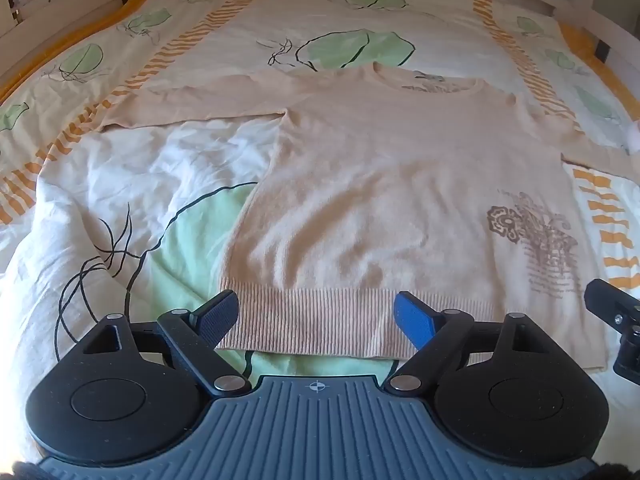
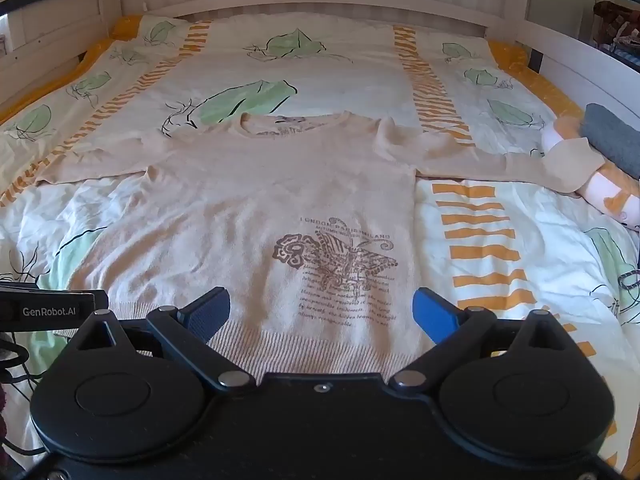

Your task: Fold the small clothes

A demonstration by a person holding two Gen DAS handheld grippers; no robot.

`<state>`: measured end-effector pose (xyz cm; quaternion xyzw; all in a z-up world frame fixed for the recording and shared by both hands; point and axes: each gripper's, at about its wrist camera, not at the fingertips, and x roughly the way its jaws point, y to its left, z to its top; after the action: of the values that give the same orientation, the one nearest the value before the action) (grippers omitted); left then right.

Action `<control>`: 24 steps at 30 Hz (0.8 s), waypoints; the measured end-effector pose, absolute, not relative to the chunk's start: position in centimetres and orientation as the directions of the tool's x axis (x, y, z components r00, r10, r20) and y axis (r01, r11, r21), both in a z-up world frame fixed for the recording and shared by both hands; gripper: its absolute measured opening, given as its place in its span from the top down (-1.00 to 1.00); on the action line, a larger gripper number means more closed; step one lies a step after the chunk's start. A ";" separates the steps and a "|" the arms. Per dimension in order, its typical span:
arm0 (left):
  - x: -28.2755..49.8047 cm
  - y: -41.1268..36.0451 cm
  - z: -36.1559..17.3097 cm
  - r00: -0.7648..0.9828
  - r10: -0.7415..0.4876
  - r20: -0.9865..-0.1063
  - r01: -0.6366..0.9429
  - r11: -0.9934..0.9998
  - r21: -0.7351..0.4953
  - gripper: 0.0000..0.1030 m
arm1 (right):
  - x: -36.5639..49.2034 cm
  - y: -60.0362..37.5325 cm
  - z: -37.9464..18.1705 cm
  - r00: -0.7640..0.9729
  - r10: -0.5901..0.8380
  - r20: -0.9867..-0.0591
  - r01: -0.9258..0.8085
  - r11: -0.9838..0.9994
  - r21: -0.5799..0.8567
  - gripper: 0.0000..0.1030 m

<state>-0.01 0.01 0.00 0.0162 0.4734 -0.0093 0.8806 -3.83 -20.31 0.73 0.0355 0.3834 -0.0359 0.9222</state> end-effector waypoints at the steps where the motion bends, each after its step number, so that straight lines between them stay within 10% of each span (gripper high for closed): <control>1: 0.0 0.0 0.0 0.549 -0.004 -0.836 0.033 0.999 0.016 -0.65 | -3.8 -20.3 0.7 0.702 -0.039 -0.711 0.094 0.995 0.038 -0.90; 24: -0.1 0.7 0.3 0.551 0.018 -0.834 0.016 0.999 0.033 -0.65 | -3.7 -21.1 -0.2 0.672 -0.044 -0.740 0.142 0.987 0.070 -0.90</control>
<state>-0.09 0.68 0.30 0.0182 0.4736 0.0006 0.8805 -3.73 -21.05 -0.25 0.0608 0.4020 -0.0509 0.9122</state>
